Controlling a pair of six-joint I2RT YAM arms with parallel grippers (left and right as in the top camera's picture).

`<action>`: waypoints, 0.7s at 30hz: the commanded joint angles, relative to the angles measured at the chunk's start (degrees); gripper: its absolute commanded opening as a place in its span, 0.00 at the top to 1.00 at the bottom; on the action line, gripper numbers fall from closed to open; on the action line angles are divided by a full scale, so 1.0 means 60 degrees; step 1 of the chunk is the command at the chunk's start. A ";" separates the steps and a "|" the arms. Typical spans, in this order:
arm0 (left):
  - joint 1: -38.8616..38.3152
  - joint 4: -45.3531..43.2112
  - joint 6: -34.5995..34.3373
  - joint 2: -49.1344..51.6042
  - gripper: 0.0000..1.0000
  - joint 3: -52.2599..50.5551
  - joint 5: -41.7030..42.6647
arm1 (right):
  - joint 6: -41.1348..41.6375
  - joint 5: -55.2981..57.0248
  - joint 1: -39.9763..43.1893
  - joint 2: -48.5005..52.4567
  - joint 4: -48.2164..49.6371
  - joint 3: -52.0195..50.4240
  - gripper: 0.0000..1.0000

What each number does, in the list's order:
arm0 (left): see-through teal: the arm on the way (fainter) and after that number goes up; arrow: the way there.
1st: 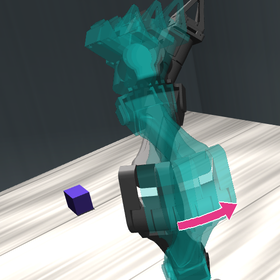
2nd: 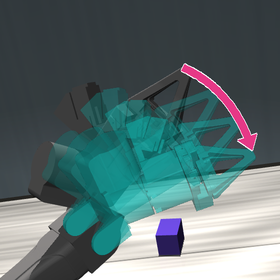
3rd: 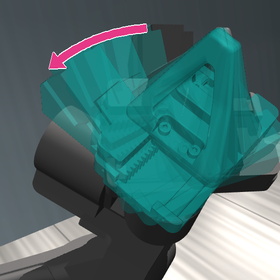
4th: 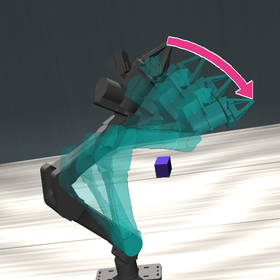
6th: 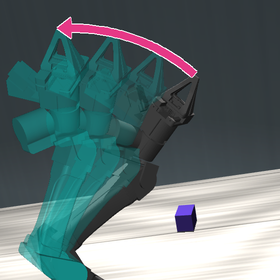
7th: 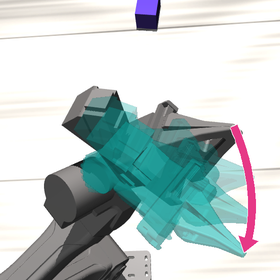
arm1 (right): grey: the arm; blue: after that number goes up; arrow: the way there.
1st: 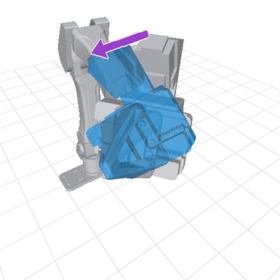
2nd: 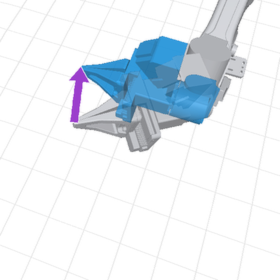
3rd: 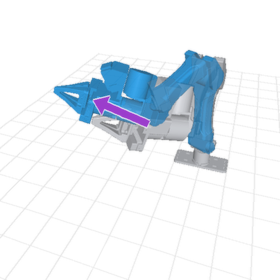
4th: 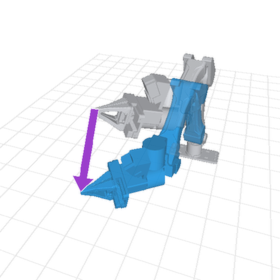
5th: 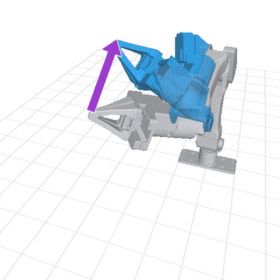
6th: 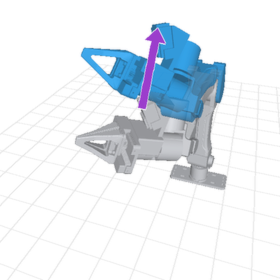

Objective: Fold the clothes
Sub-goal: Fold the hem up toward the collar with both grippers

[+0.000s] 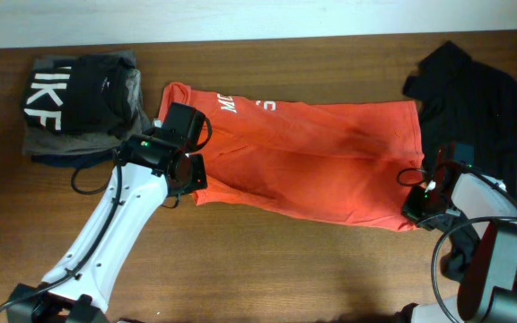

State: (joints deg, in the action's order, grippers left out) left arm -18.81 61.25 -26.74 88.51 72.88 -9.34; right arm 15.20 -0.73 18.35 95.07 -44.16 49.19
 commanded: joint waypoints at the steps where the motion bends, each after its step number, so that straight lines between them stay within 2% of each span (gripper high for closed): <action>1: 0.0022 -0.0015 0.0127 -0.0022 0.99 0.0240 -0.0423 | 0.0047 -0.0379 0.0018 0.0270 -0.0612 0.0076 0.96; 7: 0.0535 -0.0226 0.0127 -0.0022 0.99 0.0240 -0.0612 | 0.0044 -0.0372 0.0018 -0.0328 -0.1246 0.0415 0.96; 21: 0.0769 -0.2794 0.0197 0.0069 0.99 0.0237 -0.0659 | 0.0047 -0.0608 0.0007 -0.0346 -0.0900 0.0412 0.96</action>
State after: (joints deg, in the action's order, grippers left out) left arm -14.33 46.09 -26.50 88.51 72.99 -12.29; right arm 15.25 -3.42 18.35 94.11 -49.91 50.74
